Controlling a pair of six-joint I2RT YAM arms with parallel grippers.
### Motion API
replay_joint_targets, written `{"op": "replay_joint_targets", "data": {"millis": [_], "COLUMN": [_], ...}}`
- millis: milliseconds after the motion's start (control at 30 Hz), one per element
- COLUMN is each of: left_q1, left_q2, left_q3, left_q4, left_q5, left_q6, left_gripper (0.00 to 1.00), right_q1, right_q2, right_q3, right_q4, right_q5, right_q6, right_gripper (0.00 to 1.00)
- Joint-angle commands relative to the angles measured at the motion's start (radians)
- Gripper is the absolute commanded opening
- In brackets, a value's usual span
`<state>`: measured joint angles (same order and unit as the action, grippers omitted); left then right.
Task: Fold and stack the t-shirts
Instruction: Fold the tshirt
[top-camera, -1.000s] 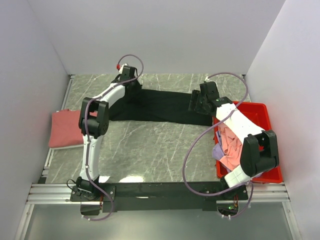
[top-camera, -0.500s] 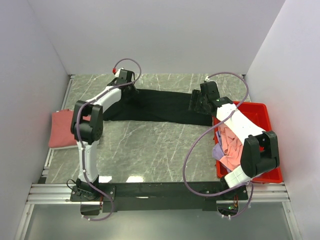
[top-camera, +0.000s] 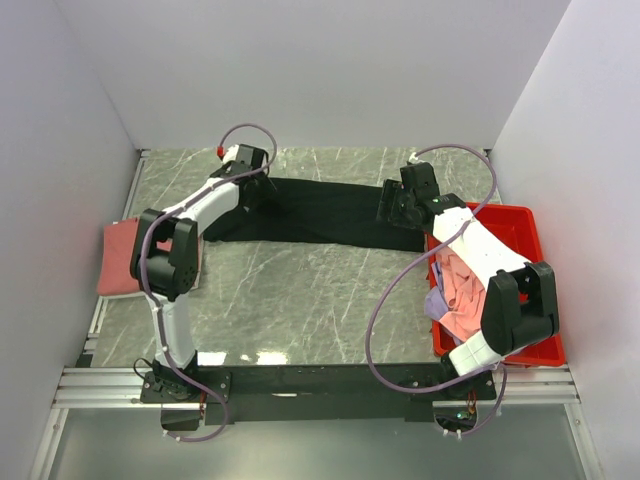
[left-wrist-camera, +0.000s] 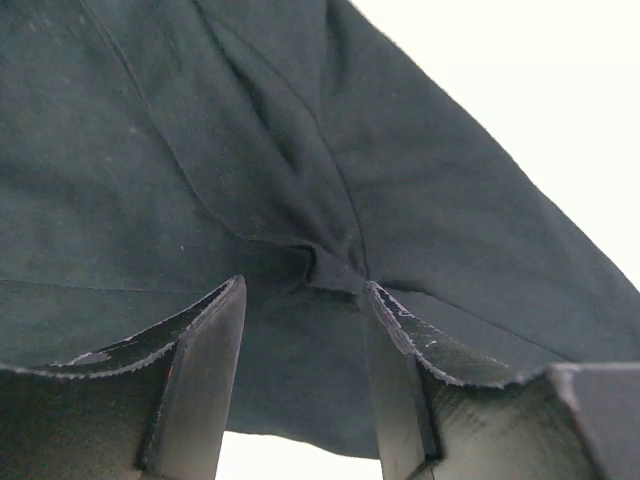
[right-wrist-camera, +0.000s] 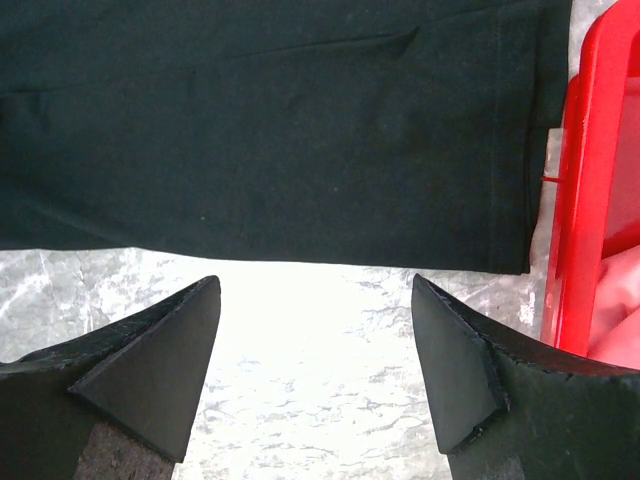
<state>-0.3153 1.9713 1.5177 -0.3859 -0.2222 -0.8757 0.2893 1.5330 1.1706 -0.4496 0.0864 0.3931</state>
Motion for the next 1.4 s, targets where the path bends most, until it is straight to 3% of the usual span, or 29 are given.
{"op": "replay_joint_targets", "data": {"millis": [0, 233, 333, 367, 533, 1133, 1367], "left_q1": [-0.019, -0.024, -0.024, -0.024, -0.024, -0.051, -0.054], "left_q2": [0.041, 0.11, 0.136, 0.141, 0.162, 0.328, 0.386], "left_q3": [0.068, 0.151, 0.183, 0.196, 0.237, 0.435, 0.492], "left_q4": [-0.057, -0.119, -0.145, -0.148, -0.128, -0.053, -0.062], "left_q5": [-0.022, -0.017, -0.026, -0.031, -0.042, 0.043, 0.026], "left_q6": [-0.058, -0.083, -0.089, -0.091, -0.057, 0.269, 0.29], "left_gripper": [0.56, 0.5, 0.32, 0.21, 0.0, 0.0, 0.0], "right_q1": [-0.004, -0.006, -0.004, -0.006, -0.006, -0.004, -0.004], "right_q2": [-0.031, -0.017, -0.017, -0.019, -0.011, 0.027, 0.035], "right_q3": [0.001, 0.008, 0.009, 0.008, 0.012, 0.04, 0.052], "right_q4": [0.011, 0.006, 0.005, 0.006, 0.003, -0.026, -0.034], "right_q5": [0.007, 0.012, 0.016, 0.018, 0.021, 0.049, 0.059], "right_q6": [-0.014, -0.016, -0.016, -0.016, -0.016, -0.023, -0.023], "right_gripper": [0.83, 0.83, 0.83, 0.83, 0.83, 0.83, 0.83]}}
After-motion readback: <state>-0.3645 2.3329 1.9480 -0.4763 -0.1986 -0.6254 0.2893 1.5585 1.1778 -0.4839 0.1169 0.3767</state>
